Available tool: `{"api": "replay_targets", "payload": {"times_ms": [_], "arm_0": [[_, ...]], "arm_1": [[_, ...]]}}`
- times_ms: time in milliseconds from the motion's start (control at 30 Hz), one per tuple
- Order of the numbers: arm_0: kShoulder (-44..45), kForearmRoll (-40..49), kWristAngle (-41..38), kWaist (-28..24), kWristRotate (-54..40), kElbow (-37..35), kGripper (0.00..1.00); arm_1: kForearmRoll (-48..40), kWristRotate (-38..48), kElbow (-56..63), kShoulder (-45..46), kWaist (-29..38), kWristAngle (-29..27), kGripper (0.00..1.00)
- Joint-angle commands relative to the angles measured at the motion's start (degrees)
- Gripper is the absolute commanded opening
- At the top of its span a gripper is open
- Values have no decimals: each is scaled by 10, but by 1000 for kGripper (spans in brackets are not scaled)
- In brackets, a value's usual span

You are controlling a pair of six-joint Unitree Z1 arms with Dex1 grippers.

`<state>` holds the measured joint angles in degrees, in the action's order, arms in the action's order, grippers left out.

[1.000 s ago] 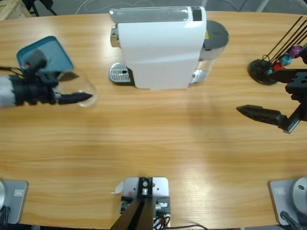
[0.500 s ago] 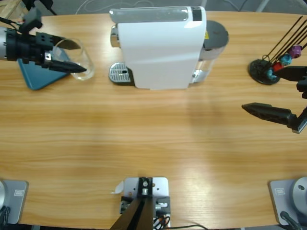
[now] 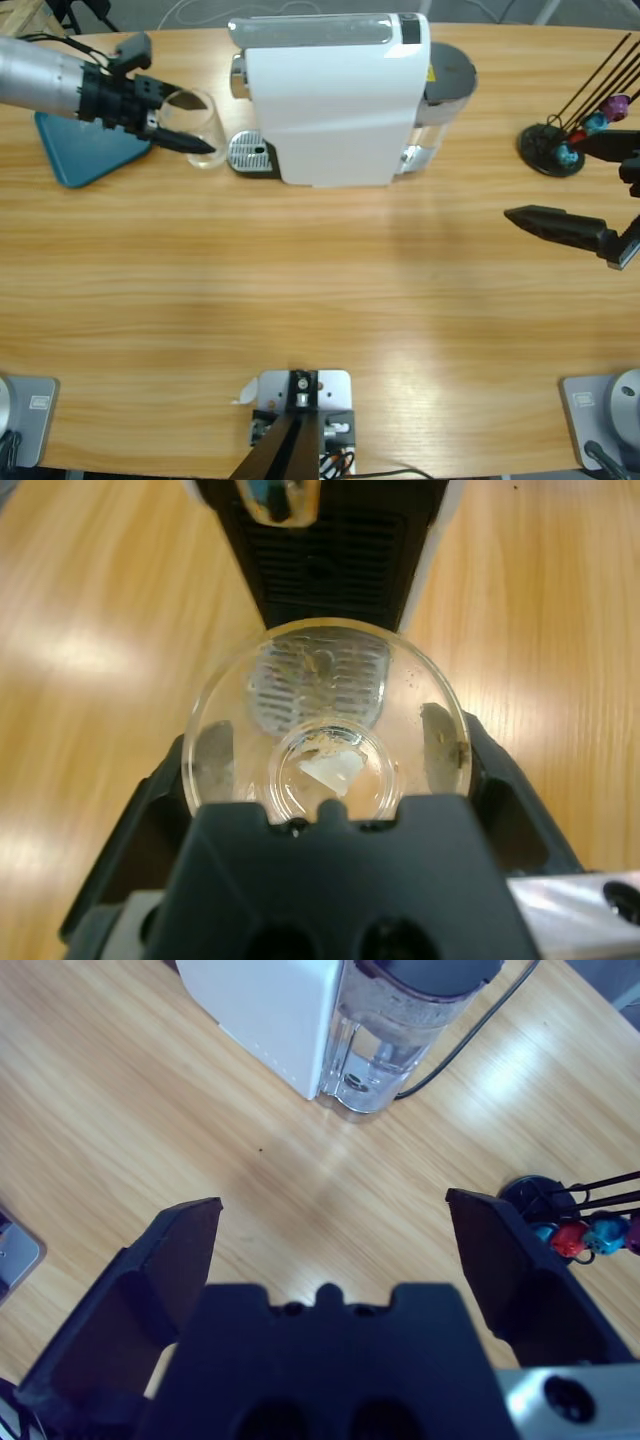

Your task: Pour coffee

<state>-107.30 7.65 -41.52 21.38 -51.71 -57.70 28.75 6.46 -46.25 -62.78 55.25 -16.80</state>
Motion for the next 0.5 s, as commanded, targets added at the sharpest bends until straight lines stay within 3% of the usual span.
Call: {"api": "replay_targets", "payload": {"times_ms": [33,500], "arm_0": [[-50,-9,-1,31,20,-24,0],[-88,-11,36,53,48,-76,0]], "arm_1": [[-10,0,23,-13,6,-9,996],[-11,0,25,-14,6,-13,996]]}}
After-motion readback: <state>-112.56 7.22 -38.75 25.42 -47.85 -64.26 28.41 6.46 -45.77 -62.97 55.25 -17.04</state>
